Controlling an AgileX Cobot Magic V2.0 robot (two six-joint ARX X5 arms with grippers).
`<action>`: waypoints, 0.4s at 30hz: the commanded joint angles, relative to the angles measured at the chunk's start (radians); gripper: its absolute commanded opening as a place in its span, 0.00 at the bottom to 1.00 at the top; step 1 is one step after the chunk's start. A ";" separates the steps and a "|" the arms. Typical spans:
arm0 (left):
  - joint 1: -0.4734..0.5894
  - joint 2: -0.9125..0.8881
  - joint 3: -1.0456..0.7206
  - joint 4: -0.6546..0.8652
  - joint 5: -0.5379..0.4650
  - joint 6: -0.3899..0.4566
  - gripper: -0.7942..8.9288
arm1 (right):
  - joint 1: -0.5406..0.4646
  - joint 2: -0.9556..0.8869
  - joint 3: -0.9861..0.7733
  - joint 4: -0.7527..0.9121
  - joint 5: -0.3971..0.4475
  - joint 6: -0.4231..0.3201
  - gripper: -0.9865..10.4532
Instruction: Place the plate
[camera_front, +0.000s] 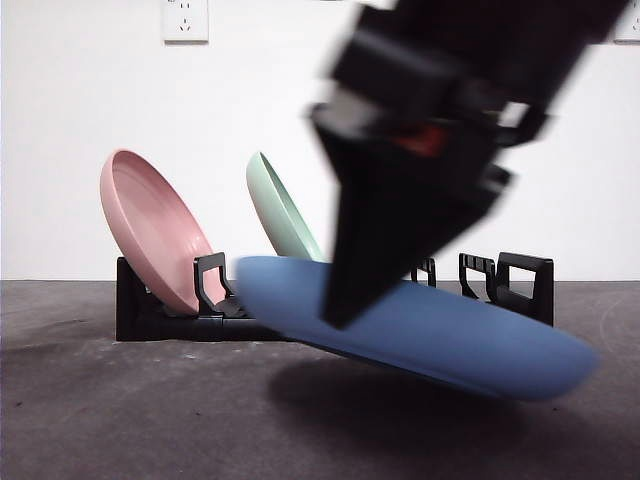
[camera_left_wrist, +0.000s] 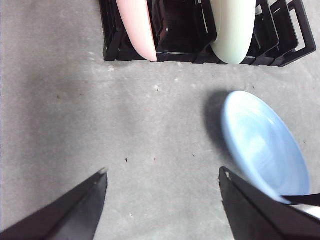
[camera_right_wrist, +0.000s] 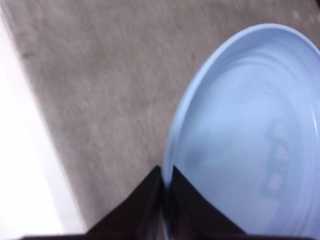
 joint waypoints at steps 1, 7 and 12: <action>-0.003 0.005 0.022 0.007 0.003 0.017 0.44 | 0.018 0.077 0.071 0.014 0.009 -0.059 0.10; -0.003 0.005 0.022 0.006 0.003 0.029 0.44 | 0.018 0.200 0.157 0.014 0.014 -0.103 0.10; -0.003 0.005 0.022 0.006 0.003 0.033 0.44 | 0.017 0.263 0.169 0.025 0.015 -0.135 0.10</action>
